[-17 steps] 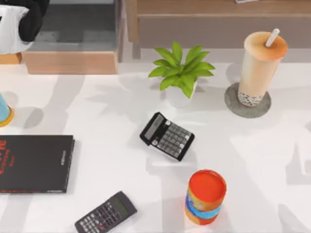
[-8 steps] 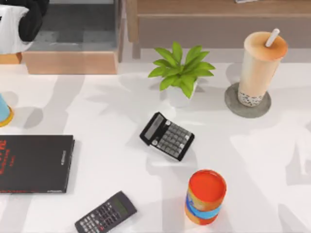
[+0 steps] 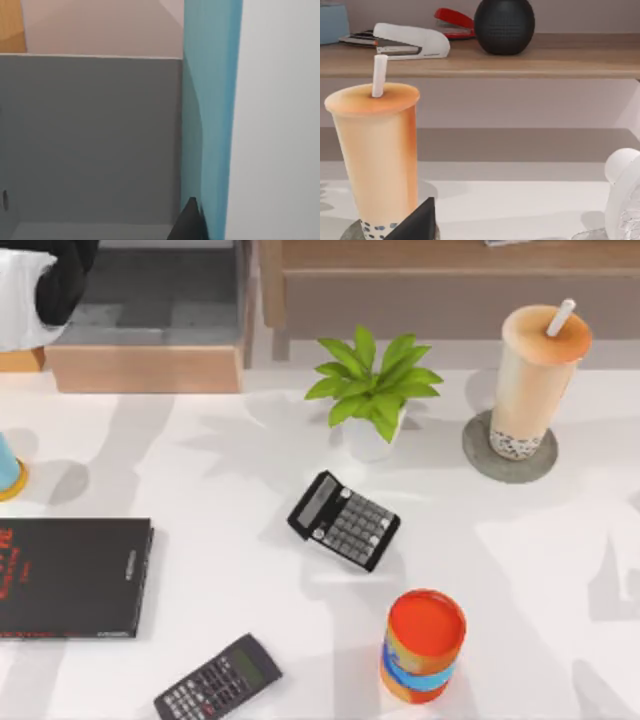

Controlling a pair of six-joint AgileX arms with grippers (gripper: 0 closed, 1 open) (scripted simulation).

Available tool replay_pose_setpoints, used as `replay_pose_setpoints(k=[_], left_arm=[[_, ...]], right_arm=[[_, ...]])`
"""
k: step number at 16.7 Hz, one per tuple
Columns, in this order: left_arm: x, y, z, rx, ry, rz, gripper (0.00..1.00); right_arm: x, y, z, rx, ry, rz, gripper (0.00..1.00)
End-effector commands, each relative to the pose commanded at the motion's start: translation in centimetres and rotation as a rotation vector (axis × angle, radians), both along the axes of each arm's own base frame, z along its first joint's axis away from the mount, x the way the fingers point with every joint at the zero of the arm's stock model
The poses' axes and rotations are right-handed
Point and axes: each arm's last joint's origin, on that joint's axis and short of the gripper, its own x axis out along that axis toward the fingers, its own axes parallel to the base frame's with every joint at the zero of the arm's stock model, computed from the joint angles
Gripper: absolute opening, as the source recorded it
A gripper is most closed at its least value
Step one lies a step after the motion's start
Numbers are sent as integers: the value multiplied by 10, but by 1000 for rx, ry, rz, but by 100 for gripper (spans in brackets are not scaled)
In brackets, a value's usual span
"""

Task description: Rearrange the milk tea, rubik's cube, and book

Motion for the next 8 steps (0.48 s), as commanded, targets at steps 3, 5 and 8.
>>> replay_pose_setpoints(k=[3, 5, 8], left_arm=[[-4, 0, 4, 0, 0, 0, 0], [-7, 0, 6, 0, 0, 0, 0], [-5, 1, 6, 2, 0, 3, 0]], right_arm=[[0, 0, 0, 0, 0, 0, 100], [0, 0, 0, 0, 0, 0, 100], [0, 0, 0, 0, 0, 0, 100]])
